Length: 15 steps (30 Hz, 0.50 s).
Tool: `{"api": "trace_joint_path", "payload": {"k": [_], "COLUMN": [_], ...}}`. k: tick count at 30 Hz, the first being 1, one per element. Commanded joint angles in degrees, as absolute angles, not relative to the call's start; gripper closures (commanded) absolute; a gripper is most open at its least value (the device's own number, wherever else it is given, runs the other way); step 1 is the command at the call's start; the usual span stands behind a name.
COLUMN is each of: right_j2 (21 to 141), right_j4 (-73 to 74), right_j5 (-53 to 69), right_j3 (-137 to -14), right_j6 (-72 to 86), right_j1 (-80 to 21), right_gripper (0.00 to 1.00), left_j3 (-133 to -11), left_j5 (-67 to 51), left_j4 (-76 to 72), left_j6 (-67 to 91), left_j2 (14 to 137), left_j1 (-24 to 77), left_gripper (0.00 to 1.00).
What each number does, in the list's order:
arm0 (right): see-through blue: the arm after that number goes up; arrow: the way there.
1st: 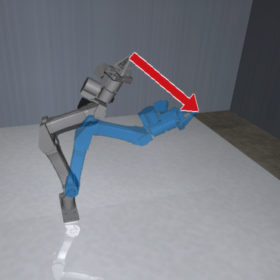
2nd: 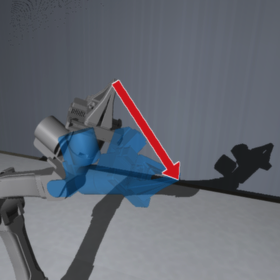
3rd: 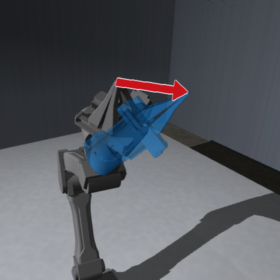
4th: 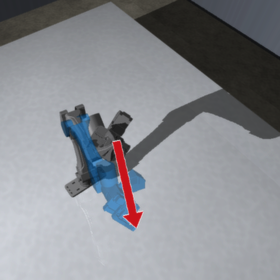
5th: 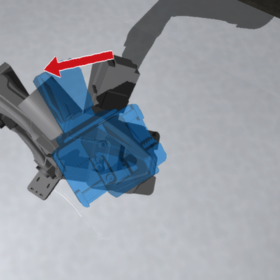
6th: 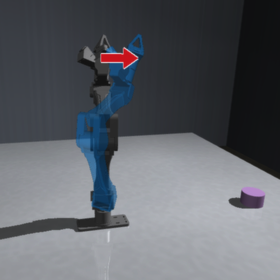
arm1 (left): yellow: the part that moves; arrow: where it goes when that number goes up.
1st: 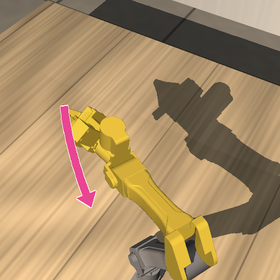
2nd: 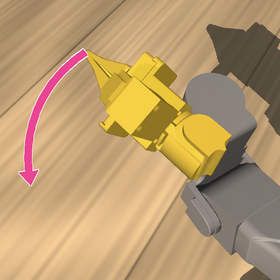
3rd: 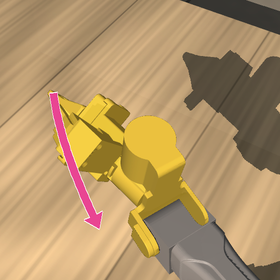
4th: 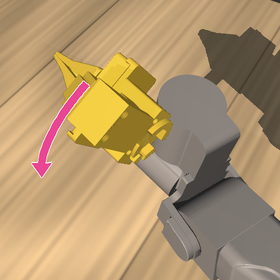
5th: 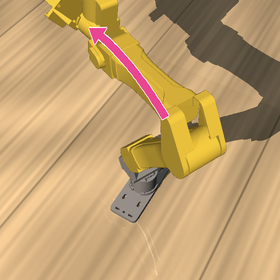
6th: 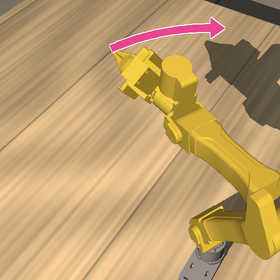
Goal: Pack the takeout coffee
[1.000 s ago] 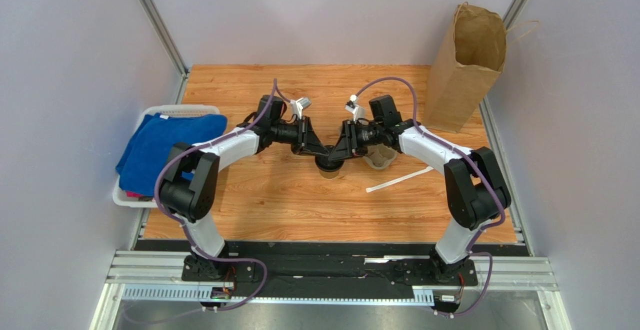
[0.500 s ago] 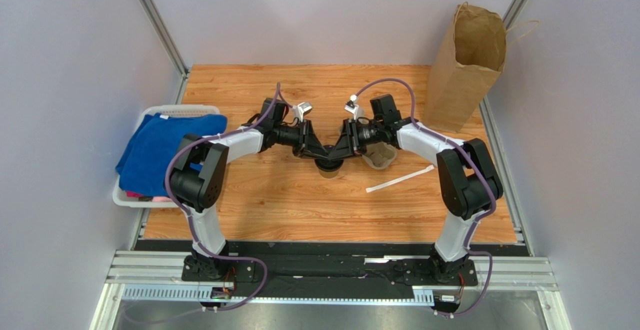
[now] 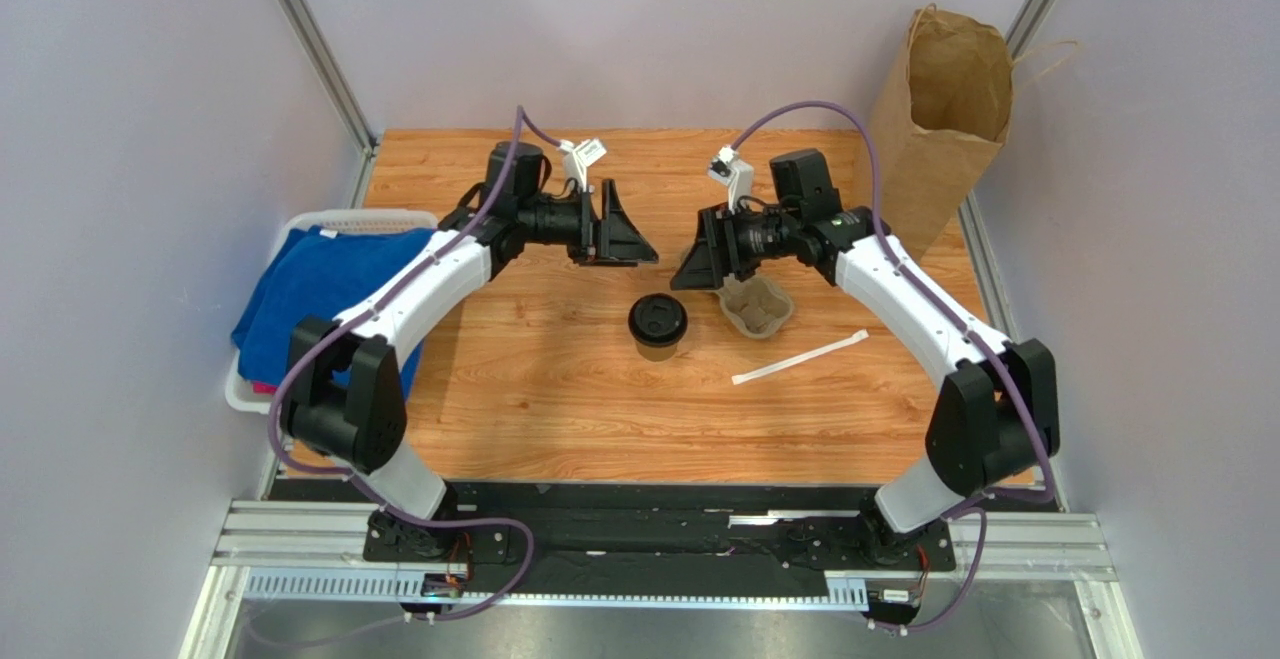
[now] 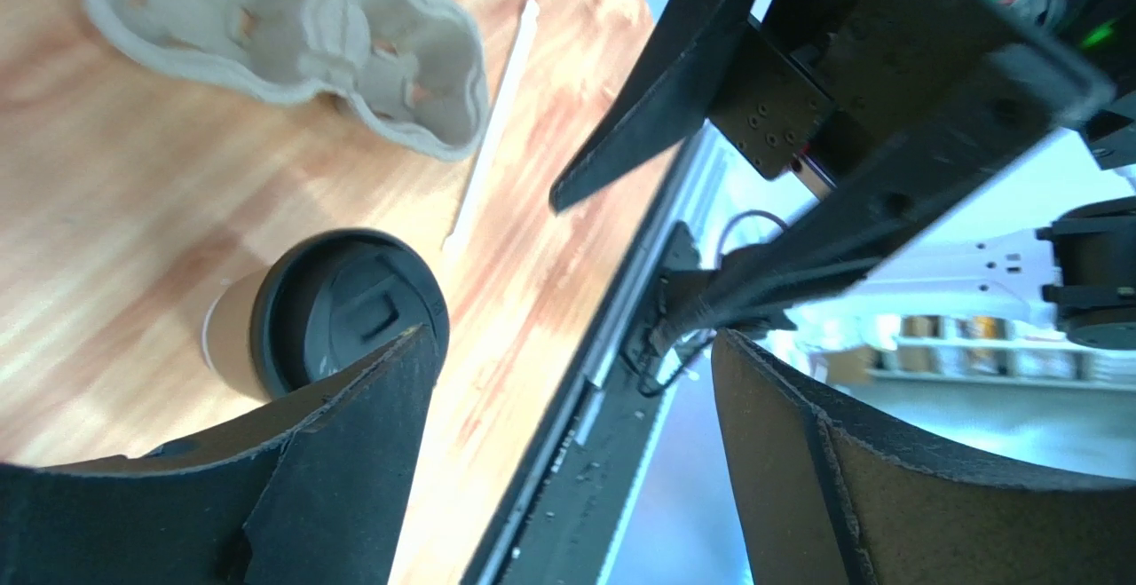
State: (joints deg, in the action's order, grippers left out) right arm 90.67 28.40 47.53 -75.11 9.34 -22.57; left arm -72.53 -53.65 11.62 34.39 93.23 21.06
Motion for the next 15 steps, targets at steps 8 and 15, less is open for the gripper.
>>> {"api": "trace_joint_path", "payload": {"k": [8, 15], "right_j2": [81.91, 84.63], "right_j4": [35.61, 26.73], "right_j5": [27.96, 23.03], "right_j3": [-62.60, -58.10], "right_j6": [-10.28, -8.18], "right_j1": [-28.47, -35.24], "right_gripper": [0.34, 0.34], "left_j3": [-69.61, -68.03], "left_j5": [-45.79, -45.70], "left_j4": [22.67, 23.03], "left_j6": [25.93, 26.02], "left_j2": [83.58, 82.53], "left_j1": [11.00, 7.21], "left_gripper": [0.15, 0.15]}}
